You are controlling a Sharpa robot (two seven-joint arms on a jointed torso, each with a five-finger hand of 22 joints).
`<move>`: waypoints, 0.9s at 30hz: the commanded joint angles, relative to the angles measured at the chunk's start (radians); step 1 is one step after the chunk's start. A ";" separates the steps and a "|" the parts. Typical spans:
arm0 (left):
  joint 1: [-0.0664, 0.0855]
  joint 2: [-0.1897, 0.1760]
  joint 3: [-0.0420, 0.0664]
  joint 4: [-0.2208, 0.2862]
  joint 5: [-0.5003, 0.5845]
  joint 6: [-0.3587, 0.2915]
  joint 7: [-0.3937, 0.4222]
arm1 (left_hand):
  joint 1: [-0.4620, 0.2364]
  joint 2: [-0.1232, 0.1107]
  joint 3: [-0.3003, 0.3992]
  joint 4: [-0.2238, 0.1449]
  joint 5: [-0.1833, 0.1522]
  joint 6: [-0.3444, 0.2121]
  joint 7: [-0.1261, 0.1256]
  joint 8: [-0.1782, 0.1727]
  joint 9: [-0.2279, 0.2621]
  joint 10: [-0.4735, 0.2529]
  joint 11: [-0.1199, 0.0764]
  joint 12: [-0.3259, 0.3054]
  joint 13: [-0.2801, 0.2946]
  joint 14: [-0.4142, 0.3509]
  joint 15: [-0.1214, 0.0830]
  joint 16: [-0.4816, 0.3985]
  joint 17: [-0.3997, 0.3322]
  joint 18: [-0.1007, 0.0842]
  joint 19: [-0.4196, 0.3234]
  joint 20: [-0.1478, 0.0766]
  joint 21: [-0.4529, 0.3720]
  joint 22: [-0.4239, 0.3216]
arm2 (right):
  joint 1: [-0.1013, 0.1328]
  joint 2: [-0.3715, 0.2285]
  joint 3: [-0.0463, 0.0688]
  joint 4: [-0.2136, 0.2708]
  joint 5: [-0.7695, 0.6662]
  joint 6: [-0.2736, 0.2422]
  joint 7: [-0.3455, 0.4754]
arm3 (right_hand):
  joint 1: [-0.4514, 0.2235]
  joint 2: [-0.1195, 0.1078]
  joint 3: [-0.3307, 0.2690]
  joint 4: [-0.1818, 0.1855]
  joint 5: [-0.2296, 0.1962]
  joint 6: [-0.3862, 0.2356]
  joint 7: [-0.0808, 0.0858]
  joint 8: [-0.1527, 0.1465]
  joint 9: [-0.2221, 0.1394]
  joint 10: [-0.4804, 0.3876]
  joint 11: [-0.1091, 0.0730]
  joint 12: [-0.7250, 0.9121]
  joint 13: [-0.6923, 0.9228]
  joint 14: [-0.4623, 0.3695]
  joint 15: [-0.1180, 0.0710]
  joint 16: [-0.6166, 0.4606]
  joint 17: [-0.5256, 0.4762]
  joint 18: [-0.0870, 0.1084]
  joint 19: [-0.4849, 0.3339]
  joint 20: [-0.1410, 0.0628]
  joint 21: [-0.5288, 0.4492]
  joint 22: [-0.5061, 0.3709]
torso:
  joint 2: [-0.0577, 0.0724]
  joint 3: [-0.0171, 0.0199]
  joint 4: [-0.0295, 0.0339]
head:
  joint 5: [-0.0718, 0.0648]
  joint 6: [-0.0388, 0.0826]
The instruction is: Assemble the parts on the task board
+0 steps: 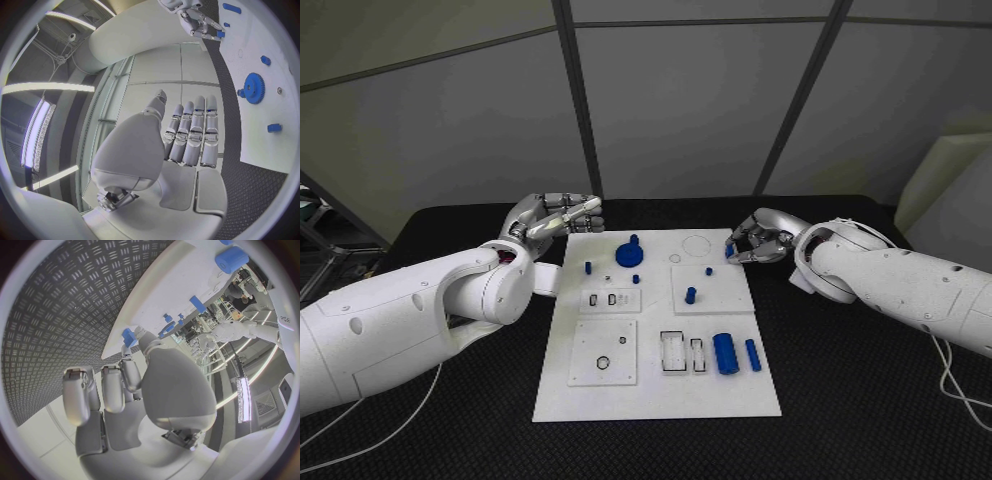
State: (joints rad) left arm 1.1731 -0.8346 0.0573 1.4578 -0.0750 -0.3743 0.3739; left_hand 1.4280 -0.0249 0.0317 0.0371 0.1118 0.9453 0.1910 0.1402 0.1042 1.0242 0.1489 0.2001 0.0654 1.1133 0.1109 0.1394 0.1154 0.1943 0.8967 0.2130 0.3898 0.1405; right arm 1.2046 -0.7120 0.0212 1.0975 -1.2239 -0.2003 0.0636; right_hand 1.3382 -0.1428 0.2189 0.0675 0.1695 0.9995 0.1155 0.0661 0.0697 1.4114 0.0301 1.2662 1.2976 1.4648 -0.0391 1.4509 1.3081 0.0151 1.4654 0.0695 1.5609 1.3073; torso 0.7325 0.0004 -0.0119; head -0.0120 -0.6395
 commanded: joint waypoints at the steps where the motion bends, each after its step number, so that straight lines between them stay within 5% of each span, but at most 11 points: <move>1: 0.001 0.001 0.001 0.000 -0.002 0.011 0.005 | 0.002 0.004 0.000 -0.008 -0.006 0.001 0.006 -0.007 -0.001 0.003 0.003 -0.006 0.000 0.000 0.003 -0.006 0.001 -0.013 -0.001 0.007 -0.005 -0.001 | 0.002 0.004 0.001 -0.002 -0.007 0.007 -0.008 | -0.002 0.013 0.008 0.001 0.004 0.011 -0.002 0.007 0.001 0.006 -0.001 0.007 0.003 0.055 -0.005 0.005 0.020 -0.013 0.100 0.000 0.005 0.255 | 0.000 0.0003 -0.0011 | 0.000 0.000; 14: 0.001 0.001 0.001 -0.002 -0.002 0.012 0.004 | 0.002 0.005 0.000 -0.010 -0.007 0.002 0.006 -0.008 -0.001 0.004 0.003 -0.008 0.000 0.001 0.003 -0.008 0.002 -0.013 -0.001 0.007 -0.005 -0.002 | 0.002 0.015 0.001 -0.015 -0.007 -0.023 -0.012 | -0.013 0.048 0.028 -0.001 0.004 0.055 -0.009 0.014 0.005 0.015 -0.007 0.024 0.017 0.059 -0.009 0.013 0.036 -0.015 0.105 -0.004 0.010 0.263 | -0.001 0.0004 -0.0009 | -0.007 0.003; 27: 0.001 0.000 0.001 -0.002 -0.002 0.013 0.002 | 0.002 0.006 0.000 -0.010 -0.008 0.002 0.006 -0.009 -0.001 0.004 0.003 -0.008 0.000 0.001 0.003 -0.008 0.002 -0.013 -0.001 0.007 -0.006 -0.002 | 0.001 0.009 0.001 0.003 0.008 -0.107 0.000 | -0.003 0.091 0.059 -0.027 0.017 0.159 -0.044 0.045 0.027 0.028 -0.035 0.044 0.034 0.061 -0.036 0.018 0.048 -0.015 0.105 -0.028 0.010 0.263 | -0.002 0.0009 -0.0010 | -0.005 0.002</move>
State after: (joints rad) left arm 1.1731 -0.8351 0.0573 1.4549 -0.0750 -0.3725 0.3731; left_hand 1.4280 -0.0249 0.0317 0.0315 0.1077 0.9453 0.1910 0.1356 0.1044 1.0242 0.1489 0.1958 0.0654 1.1133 0.1109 0.1347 0.1163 0.1943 0.8967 0.2130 0.3898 0.1396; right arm 1.2038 -0.7021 0.0212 1.0939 -1.2245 -0.2508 0.0530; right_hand 1.3278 -0.0688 0.2740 0.0392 0.1849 1.1333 0.0899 0.1079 0.0866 1.4399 0.0016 1.3041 1.3080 1.4649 -0.0681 1.4640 1.3078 0.0150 1.4685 0.0474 1.5677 1.3073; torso 0.7314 0.0012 -0.0125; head -0.0172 -0.6378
